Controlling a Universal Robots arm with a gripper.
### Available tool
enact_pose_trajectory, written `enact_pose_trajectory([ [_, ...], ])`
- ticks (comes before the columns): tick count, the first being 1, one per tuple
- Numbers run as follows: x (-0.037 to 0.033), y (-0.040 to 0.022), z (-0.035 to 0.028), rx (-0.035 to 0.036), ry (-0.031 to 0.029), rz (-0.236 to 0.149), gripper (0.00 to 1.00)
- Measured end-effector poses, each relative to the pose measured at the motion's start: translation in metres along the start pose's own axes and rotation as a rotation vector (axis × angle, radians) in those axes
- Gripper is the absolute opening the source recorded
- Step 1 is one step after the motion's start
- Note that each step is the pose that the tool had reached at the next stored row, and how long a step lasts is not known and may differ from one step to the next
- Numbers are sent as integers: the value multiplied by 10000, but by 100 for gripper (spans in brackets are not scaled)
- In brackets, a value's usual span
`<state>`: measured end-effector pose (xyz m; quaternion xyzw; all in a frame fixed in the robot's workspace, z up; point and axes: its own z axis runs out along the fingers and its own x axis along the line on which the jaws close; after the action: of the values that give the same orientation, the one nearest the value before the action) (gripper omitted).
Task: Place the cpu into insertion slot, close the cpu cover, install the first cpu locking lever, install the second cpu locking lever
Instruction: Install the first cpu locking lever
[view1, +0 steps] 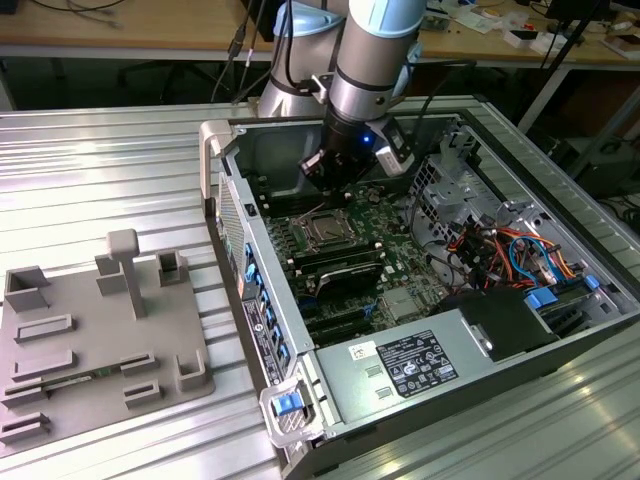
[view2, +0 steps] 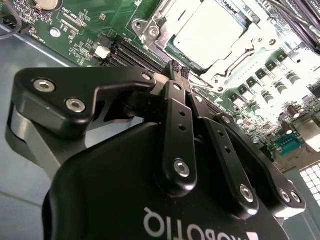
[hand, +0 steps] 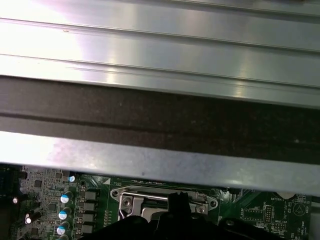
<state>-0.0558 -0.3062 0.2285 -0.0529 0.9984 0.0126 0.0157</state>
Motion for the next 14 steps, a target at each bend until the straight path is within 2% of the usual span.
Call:
enact_pose_trajectory([
  [5,43,4,-2,0,0,0,11],
  [14,166,18,-4,0,0,1,11],
])
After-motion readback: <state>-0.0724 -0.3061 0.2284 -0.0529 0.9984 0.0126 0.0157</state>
